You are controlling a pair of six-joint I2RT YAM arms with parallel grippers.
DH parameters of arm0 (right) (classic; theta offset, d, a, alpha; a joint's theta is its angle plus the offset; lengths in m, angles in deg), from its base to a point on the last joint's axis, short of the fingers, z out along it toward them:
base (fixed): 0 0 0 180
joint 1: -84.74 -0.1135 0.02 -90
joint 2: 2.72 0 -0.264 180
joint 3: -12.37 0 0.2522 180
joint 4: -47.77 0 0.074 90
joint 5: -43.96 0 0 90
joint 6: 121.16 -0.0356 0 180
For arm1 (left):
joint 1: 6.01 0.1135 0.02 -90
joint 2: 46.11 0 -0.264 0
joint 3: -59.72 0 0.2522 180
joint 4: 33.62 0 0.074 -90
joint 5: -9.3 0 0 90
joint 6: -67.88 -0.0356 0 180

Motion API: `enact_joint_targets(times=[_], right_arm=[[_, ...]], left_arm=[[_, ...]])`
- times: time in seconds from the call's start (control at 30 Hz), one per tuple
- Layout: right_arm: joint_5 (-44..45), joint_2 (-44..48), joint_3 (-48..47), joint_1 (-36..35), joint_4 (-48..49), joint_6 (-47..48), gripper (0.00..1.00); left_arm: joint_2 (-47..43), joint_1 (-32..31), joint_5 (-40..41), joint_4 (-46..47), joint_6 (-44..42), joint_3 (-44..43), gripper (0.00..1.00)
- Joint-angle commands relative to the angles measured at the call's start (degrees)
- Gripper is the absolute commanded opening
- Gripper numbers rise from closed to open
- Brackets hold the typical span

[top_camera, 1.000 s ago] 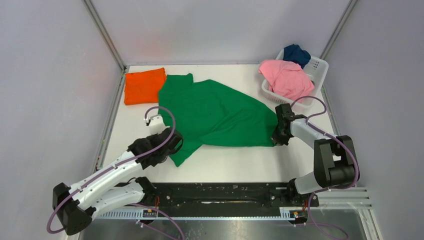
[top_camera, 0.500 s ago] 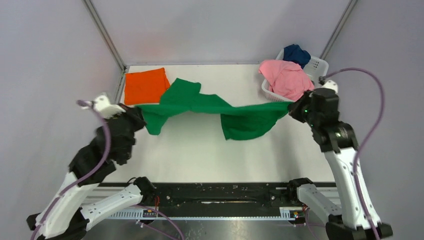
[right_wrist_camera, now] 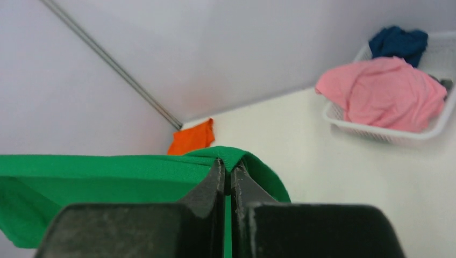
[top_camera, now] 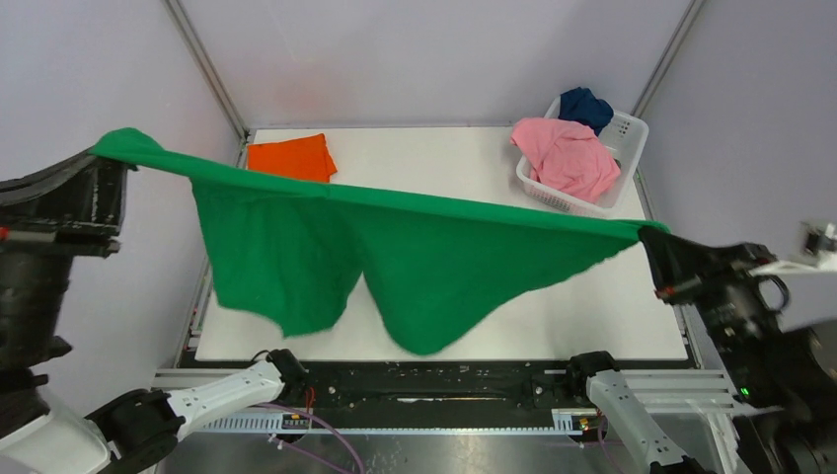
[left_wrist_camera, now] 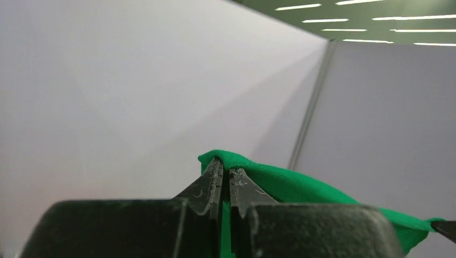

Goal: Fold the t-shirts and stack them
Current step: Flatten out the tshirt

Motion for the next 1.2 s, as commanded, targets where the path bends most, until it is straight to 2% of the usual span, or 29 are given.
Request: enact_joint_targets(times=[0.0,0.13,0.27,0.37,0.47,0.53,0.63,0.73,0.87,1.03,1.17], right_arm=[[3.0,1.8,-4.6,0.2,-4.0,2.2,0.0],[4.5,2.1,-6.0,0.1,-4.7,2.4,0.0],[6.4,1.2,-3.6,0.2,-4.5,2.7,0.0],[8.7,0.0,0.8,0.2,-3.5,2.8,0.0],[12.6,-1.8,7.8,0.2,-1.1,2.4,0.0],[15.6,-4.0,13.3,0.2,0.9,2.0,0.0],[18.0,-8.6,22.4,0.2,6.4,1.4,0.0],[17.9,-15.8,31.1,0.3,16.0,2.8,0.0],[17.5,-30.0,35.7,0.5,26.1,3.3,0.0],[15.8,-45.1,32.7,0.6,30.3,2.8,0.01],[15.9,-51.5,30.5,0.6,34.0,2.8,0.05]], left_arm=[[3.4,0.4,-12.5,-0.2,-7.5,-10.4,0.0],[4.6,0.5,-14.3,1.1,-8.9,-12.2,0.0],[6.2,0.5,-9.0,4.1,-12.2,-8.0,0.0],[7.3,0.5,2.7,10.0,-17.3,1.9,0.0],[8.4,0.6,21.4,23.6,-24.4,18.7,0.0],[10.6,3.0,26.2,30.7,-25.2,29.0,0.0],[17.5,12.3,18.6,27.2,-14.6,36.7,0.0],[27.7,20.0,9.2,21.9,-5.9,38.4,0.0],[42.2,22.7,3.9,23.8,-7.0,38.5,0.0],[58.9,25.2,1.7,20.4,-6.5,30.4,0.0],[65.7,26.2,0.7,19.8,-7.3,25.5,0.0]])
